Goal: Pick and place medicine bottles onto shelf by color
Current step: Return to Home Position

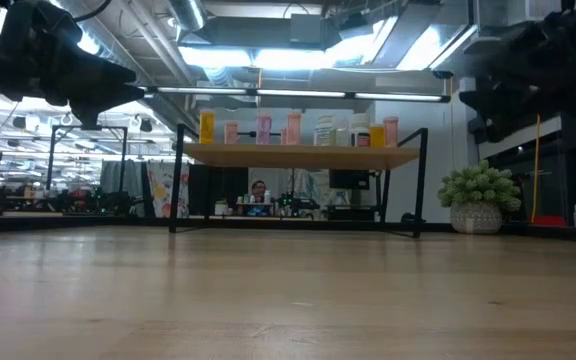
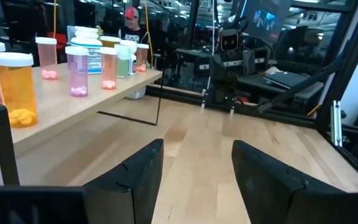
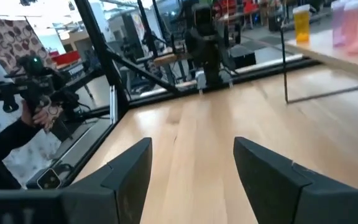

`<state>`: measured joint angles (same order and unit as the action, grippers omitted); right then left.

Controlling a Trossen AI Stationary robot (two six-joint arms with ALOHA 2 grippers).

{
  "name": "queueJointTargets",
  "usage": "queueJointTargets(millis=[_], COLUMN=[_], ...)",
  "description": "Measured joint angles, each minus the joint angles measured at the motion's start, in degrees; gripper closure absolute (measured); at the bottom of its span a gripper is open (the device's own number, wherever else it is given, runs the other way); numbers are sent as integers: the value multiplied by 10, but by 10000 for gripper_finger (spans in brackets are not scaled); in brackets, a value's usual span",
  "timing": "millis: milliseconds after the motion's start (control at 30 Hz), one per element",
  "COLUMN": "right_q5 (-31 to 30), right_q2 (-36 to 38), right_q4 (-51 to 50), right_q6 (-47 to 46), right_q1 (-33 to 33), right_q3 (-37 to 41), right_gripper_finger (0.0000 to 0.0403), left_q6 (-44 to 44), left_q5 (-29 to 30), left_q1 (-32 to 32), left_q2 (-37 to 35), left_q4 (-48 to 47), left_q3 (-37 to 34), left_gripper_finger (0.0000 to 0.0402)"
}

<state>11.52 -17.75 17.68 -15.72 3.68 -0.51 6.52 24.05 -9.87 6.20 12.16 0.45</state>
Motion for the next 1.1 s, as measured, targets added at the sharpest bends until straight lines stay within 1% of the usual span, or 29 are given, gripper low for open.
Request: queueJointTargets(millis=[100,233,300,367,467,533,600,667,867,1000,1100], right_q5=[1,1,-6,-35,-102,-127,-128,-115,-105,-104,-104], right_q2=[7,32,52,74,106,124,135,142,142,142,142], right_q4=[-11,-13,-35,-67,-128,-154,-166,-166,-168,-168,-167], right_q6=[-5,27,38,40,32,27,40,60,94,70,72], right_q1=[0,0,0,0,0,0,0,0,0,0,0], right_q3=[0,0,0,0,0,0,0,0,0,0,0], right_gripper_finger=[173,173,173,173,173,173,173,173,173,173,173], left_q6=[5,6,6,5,5,5,5,5,5,5,5], left_q5=[0,0,3,4,4,4,4,5,5,5,5], left_q1=[0,0,0,0,0,0,0,0,0,0,0], left_q2=[0,0,0,0,0,0,0,0,0,0,0], left_q4=[0,-1,-1,-1,-1,-1,-1,-1,-1,-1,-1], left_q3=[0,0,0,0,0,0,0,0,0,0,0], left_gripper_finger=[215,215,215,215,215,215,215,215,215,215,215])
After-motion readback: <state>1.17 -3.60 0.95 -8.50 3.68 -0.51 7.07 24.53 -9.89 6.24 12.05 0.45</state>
